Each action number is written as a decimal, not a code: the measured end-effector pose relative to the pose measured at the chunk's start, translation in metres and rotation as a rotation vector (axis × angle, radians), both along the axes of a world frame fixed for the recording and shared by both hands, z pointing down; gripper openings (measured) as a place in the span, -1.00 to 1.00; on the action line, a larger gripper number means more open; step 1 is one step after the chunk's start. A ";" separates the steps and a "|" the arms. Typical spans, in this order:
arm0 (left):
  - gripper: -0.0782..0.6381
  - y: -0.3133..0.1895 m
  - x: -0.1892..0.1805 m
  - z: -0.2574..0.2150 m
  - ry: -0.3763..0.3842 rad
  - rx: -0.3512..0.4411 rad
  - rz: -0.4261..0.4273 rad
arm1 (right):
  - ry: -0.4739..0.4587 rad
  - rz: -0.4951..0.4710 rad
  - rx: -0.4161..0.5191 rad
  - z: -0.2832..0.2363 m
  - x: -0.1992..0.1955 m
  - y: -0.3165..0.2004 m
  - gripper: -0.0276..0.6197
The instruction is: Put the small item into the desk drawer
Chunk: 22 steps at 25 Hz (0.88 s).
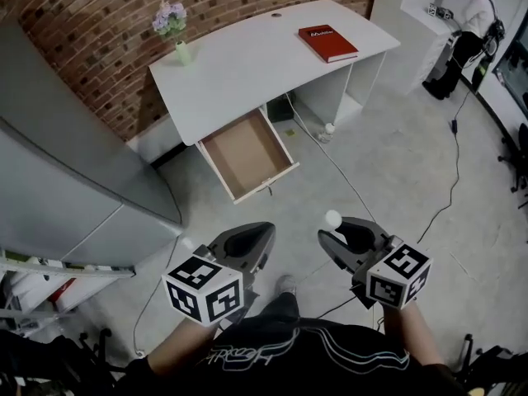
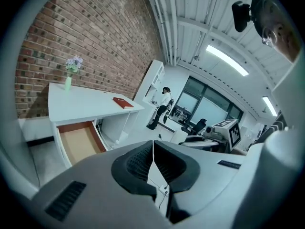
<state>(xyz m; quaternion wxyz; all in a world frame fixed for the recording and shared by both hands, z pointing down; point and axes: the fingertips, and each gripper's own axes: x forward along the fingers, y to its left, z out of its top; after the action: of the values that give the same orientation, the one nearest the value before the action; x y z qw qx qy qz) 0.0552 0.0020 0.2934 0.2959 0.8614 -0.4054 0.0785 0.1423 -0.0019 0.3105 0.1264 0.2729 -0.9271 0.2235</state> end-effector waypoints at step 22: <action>-0.71 -0.152 -0.101 0.089 0.002 -0.101 -0.229 | 0.223 -0.179 -0.068 0.094 -0.108 -0.197 -0.51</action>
<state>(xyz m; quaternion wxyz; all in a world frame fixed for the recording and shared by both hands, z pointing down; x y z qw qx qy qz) -0.0456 -0.1500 0.3824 0.3463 0.7934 -0.4965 0.0635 0.0343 -0.1984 0.4050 0.2575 0.2077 -0.9198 0.2109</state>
